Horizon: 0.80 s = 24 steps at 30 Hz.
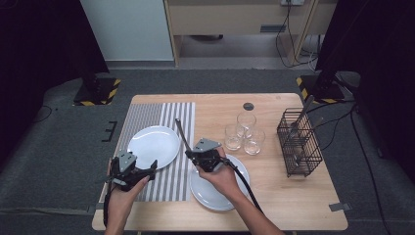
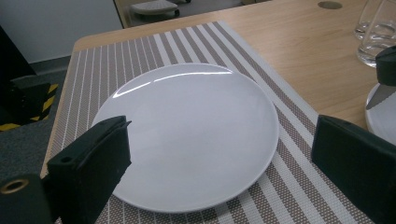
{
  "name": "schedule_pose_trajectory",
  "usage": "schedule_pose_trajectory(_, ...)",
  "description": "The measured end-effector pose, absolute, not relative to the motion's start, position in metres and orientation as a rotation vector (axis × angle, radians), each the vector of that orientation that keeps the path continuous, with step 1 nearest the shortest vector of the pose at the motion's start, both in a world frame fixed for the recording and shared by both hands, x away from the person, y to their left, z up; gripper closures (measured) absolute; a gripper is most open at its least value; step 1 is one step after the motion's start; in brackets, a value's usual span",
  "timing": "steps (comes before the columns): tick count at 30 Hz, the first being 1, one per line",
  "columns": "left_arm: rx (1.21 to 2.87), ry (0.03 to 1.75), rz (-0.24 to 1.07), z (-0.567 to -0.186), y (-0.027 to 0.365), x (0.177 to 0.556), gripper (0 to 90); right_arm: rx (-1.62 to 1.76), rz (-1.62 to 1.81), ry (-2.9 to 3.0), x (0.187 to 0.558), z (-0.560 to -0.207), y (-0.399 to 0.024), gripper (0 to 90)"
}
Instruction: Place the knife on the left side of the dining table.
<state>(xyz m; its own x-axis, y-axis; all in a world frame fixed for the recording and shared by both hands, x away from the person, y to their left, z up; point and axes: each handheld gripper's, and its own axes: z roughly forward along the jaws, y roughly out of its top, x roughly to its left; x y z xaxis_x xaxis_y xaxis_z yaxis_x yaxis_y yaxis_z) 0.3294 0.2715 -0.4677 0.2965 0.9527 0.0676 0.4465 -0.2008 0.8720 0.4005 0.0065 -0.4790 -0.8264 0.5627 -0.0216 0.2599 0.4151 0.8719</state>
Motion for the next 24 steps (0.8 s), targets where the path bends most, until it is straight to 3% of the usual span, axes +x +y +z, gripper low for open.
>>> schedule_pose_trajectory(24, 1.805, 1.297, 0.873, -0.48, 0.284, 0.3, 3.9, 0.597, 1.369, 2.464, 0.377, -0.488, 0.027, 89.3)
